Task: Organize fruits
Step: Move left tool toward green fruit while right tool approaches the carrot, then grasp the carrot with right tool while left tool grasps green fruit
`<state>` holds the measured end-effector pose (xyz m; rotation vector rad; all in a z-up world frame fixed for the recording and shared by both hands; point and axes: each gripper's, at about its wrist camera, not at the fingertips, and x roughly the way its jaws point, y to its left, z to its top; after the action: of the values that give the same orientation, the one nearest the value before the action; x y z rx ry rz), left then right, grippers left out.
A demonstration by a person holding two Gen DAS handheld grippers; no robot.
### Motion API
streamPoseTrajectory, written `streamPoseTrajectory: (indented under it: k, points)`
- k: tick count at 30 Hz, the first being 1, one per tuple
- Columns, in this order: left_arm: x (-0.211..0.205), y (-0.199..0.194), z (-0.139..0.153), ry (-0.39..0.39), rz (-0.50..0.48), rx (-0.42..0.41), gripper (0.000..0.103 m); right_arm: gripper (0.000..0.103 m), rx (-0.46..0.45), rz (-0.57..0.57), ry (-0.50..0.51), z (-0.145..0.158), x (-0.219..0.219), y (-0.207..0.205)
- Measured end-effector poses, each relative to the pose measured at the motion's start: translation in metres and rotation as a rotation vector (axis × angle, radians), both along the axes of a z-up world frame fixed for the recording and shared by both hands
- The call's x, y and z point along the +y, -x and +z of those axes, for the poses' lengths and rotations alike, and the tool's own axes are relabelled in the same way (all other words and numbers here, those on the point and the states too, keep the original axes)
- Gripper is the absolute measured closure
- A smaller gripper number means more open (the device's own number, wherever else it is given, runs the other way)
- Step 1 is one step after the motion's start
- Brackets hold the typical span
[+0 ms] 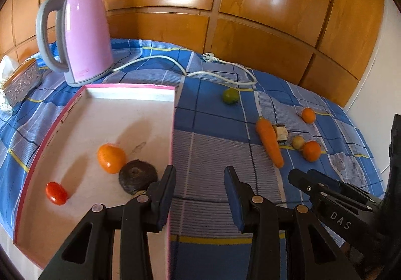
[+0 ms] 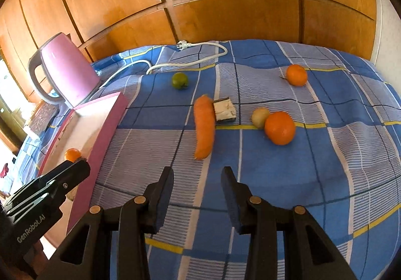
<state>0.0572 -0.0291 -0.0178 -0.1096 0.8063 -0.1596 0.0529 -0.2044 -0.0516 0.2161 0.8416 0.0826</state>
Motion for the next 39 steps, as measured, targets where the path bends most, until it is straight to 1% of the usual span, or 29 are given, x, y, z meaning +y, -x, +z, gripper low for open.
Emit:
streamPoseTrajectory:
  k: [6, 15, 21, 26, 28, 39]
  points:
    - [-0.012, -0.016, 0.0, -0.001, -0.008, 0.002, 0.063, 0.063, -0.007, 0.012, 0.0, 0.0, -0.002, -0.014]
    - [-0.029, -0.044, -0.005, -0.008, -0.024, 0.022, 0.063, 0.064, 0.008, 0.008, 0.004, -0.007, -0.008, -0.042]
    - [-0.033, -0.065, -0.008, -0.01, -0.015, 0.034, 0.063, 0.064, 0.024, 0.027, -0.01, -0.014, -0.006, -0.057]
    - [-0.034, -0.083, -0.016, 0.0, -0.007, 0.062, 0.063, 0.064, 0.032, 0.038, -0.005, -0.02, -0.004, -0.069]
    - [-0.036, -0.089, -0.018, -0.002, -0.007, 0.065, 0.063, 0.067, 0.033, 0.04, -0.004, -0.021, -0.003, -0.073]
    - [-0.047, -0.121, -0.027, -0.006, -0.014, 0.083, 0.064, 0.074, 0.034, 0.039, 0.024, -0.029, -0.003, -0.099]
